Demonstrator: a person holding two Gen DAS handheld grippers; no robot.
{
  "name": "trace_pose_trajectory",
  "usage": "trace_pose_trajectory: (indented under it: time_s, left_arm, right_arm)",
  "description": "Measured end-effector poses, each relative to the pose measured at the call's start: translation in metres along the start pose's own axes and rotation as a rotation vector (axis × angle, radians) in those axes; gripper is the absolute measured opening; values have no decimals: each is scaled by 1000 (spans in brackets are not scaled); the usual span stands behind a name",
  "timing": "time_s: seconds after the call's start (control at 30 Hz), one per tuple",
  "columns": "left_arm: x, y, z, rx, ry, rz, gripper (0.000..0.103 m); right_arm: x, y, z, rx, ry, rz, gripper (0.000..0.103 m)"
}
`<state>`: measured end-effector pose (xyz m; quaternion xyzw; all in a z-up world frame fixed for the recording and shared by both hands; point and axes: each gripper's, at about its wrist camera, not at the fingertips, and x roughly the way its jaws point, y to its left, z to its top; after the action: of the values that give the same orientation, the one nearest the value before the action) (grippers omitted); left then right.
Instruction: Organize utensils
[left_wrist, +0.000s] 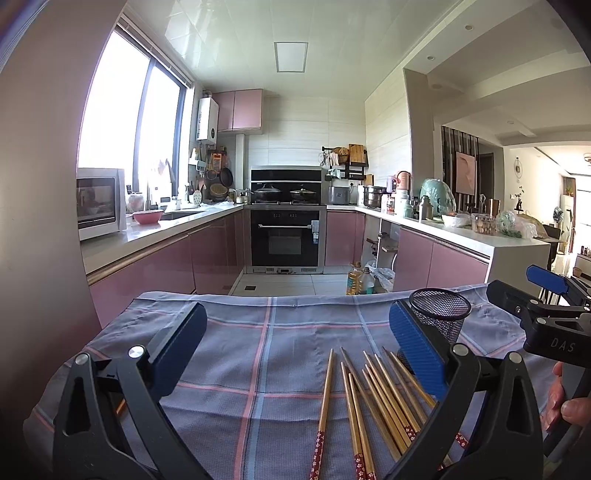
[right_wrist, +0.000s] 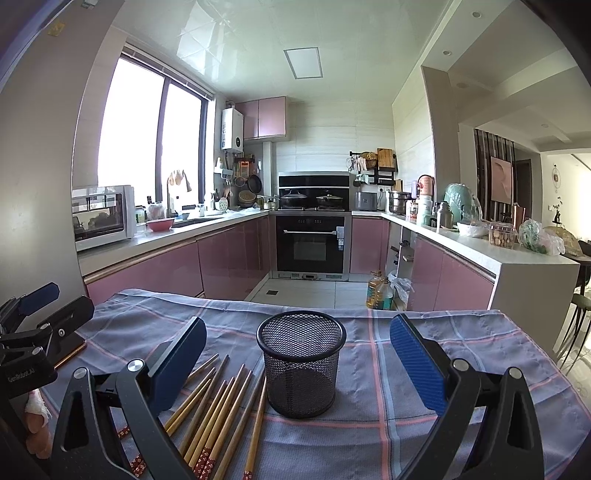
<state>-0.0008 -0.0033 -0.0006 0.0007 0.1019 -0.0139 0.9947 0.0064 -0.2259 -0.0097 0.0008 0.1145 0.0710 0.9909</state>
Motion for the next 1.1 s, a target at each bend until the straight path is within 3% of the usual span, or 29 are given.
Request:
trace_pose_trajectory:
  time_s: [1.1]
  left_arm:
    - [0, 0, 0, 3, -3, 3, 97]
  right_arm:
    - [2, 0, 0, 5, 8, 6, 96]
